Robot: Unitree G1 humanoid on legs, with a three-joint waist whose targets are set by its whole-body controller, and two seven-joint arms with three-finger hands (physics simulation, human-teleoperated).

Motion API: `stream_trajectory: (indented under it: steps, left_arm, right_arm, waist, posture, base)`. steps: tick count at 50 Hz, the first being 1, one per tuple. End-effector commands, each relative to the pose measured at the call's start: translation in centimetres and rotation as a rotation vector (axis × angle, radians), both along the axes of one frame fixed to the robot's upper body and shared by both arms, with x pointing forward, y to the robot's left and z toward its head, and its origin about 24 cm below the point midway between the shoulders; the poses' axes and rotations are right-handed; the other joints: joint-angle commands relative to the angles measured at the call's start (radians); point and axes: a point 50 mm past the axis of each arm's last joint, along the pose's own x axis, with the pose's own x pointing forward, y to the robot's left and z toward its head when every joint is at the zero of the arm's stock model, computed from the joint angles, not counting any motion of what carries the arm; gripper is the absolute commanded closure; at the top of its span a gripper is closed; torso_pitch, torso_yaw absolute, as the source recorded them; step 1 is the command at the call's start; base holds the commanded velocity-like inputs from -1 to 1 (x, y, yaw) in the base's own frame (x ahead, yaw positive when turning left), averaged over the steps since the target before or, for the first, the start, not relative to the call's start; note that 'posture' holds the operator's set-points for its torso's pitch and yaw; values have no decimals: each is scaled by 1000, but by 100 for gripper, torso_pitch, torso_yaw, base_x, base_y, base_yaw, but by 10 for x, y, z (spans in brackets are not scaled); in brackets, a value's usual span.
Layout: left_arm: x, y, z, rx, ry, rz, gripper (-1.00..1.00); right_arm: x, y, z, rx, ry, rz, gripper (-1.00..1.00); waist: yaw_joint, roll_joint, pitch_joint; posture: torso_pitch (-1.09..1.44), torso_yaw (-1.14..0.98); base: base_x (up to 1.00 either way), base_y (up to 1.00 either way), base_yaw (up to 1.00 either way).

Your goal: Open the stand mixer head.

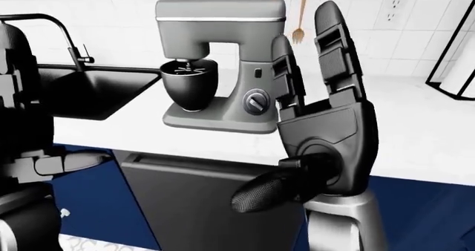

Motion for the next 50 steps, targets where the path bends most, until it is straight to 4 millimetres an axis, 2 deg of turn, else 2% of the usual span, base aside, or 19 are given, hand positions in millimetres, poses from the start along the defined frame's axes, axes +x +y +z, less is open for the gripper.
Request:
stream_trajectory:
  steps: [1,10,26,50]
  left_arm:
    - [-3,-1,6,8,-46,-6,-100]
    - [-3,-1,5,6,-44,-7,-100]
    - [-3,-2,5,3,-42,-9,-100]
    - [-1,-2,3,2,-37,-9,-100]
  right_arm:
    - [-4,2,9,86,25,95,-100]
    - [-4,4,13,147,89,161,-100]
    - [-1,8,-5,104,137,96,-100]
    - [0,20,-13,84,171,111,-100]
  waist:
    - [0,0,0]
    - [0,-6,-3]
    - [7,-10,-15]
    - [1,-7,-13]
  posture:
    - [-35,0]
    - [-35,0]
    - [-35,0]
    - [-35,0]
  base:
    - [0,0,0]
    - [0,0,0]
    - [0,0,0]
    - [0,0,0]
